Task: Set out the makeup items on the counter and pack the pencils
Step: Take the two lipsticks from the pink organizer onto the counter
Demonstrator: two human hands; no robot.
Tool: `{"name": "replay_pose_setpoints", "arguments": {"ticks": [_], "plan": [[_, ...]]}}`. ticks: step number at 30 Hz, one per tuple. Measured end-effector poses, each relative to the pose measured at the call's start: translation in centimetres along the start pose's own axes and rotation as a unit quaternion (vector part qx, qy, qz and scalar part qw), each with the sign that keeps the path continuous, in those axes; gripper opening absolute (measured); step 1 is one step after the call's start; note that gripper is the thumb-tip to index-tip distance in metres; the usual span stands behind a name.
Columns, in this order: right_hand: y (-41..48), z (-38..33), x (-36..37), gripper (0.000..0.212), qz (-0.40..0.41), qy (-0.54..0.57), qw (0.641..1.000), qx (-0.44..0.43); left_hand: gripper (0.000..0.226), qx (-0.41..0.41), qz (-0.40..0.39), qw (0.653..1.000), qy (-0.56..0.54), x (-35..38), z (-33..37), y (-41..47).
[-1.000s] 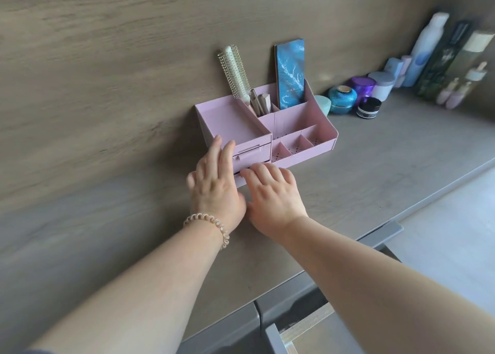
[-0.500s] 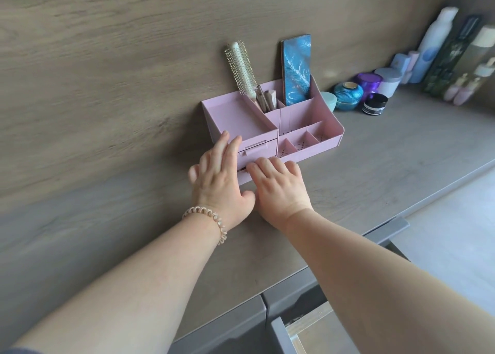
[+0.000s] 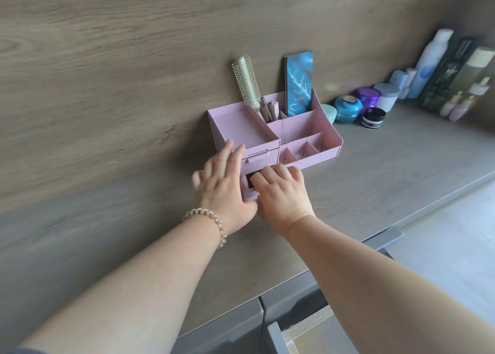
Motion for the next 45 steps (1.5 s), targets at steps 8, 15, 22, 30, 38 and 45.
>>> {"name": "replay_pose_setpoints", "arguments": {"ticks": [8, 15, 22, 30, 38, 45], "plan": [[-2.5, 0.4, 0.2, 0.022, 0.006, 0.009, 1.000, -0.024, 0.099, 0.019, -0.018, 1.000, -0.001, -0.1, 0.1, -0.1], [-4.0, 1.1, -0.2, 0.038, -0.015, 0.020, 1.000, 0.004, 0.081, 0.024, -0.001, 1.000, -0.006, -1.1, 0.6, -0.1], [-3.3, 1.4, -0.6, 0.029, -0.032, 0.000, 0.999, 0.015, 0.077, 0.027, -0.001, 0.999, 0.019, -0.5, 0.1, 0.1], [-4.6, 1.4, -1.9, 0.023, 0.017, -0.037, 0.998, -0.045, 0.080, 0.032, 0.016, 0.999, 0.026, -0.3, 0.0, 0.3], [-6.6, 2.2, -2.2, 0.027, 0.004, -0.021, 0.999, -0.023, 0.086, 0.019, -0.003, 0.999, 0.036, 0.1, -0.1, 0.1], [-6.1, 3.8, -4.3, 0.021, 0.010, 0.073, 0.996, 0.045, 0.090, 0.002, 0.064, 0.998, -0.019, -2.3, 0.5, -1.1]]}}
Point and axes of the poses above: each hand's wrist, its own y-axis towards the middle knuckle, its own x-axis out of the palm, z = x × y, the point moved 10 cm from there along y, towards the middle knuckle, and after that the axes turned 9 degrees about -y, right-handed, at the moved point
